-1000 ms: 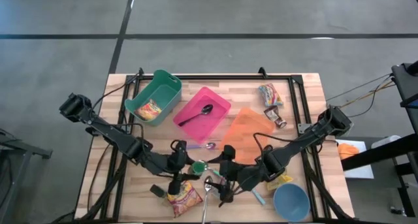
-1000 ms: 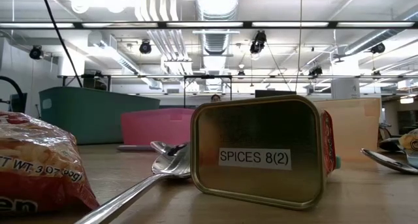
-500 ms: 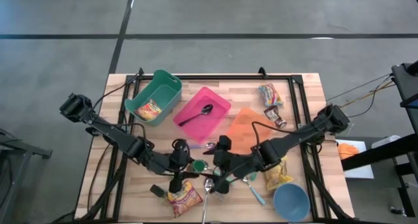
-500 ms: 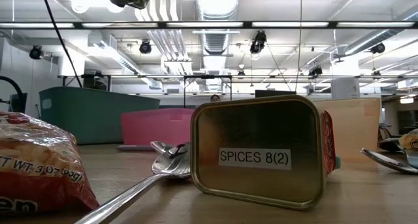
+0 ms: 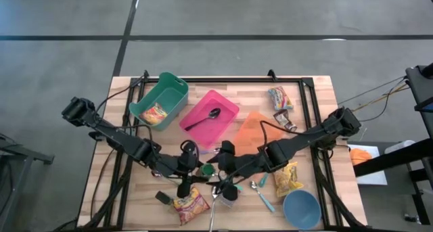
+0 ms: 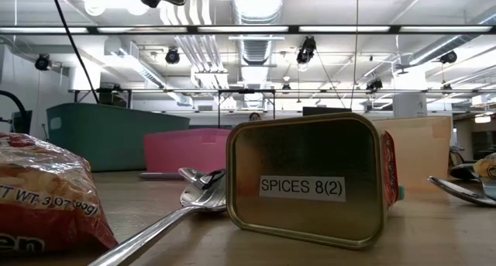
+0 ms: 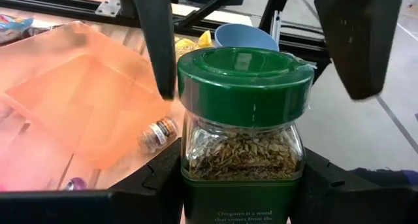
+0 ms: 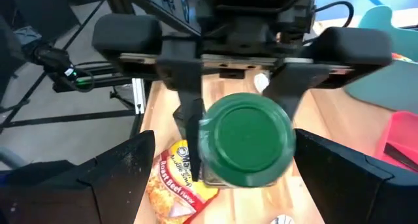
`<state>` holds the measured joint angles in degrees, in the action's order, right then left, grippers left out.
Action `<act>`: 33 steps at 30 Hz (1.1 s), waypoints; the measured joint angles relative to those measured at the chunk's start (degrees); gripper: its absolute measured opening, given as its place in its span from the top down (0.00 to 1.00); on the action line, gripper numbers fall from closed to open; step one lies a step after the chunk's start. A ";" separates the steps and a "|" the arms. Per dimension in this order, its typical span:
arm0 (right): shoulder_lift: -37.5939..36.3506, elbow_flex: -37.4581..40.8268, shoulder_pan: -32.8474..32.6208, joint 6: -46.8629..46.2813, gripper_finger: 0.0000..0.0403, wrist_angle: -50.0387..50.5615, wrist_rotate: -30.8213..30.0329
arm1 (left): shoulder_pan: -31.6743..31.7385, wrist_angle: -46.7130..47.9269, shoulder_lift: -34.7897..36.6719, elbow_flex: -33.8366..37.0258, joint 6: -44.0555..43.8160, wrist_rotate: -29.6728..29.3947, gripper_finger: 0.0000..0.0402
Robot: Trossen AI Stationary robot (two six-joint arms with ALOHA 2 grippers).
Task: Pick & Place Food Item
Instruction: Put the green seasoning bottle into the orange bin
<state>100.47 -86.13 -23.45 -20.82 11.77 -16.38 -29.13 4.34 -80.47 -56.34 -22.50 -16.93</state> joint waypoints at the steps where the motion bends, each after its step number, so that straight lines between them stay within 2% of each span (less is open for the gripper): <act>1: 0.00 0.00 0.07 0.00 0.12 0.00 0.00 | 0.09 -0.01 0.00 0.00 -0.01 0.07 0.54; 16: 0.47 0.09 1.82 -1.32 0.12 -0.73 0.42 | 0.99 -0.45 0.00 0.00 0.14 0.75 0.54; 22: 2.17 0.11 2.46 -1.73 0.13 -2.13 3.52 | 1.17 -1.49 0.00 0.00 0.17 1.40 0.54; 25: 2.19 0.11 2.46 -1.32 0.19 -2.24 3.10 | 1.17 -1.28 0.00 0.00 0.16 1.79 0.54; 33: 2.14 0.13 2.48 -0.86 0.51 -3.15 3.37 | 1.17 -1.01 0.00 0.15 0.00 2.11 0.54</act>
<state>102.61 -86.00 -20.97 -21.68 8.62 -13.02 -27.97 3.33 -80.47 -56.19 -22.50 -14.82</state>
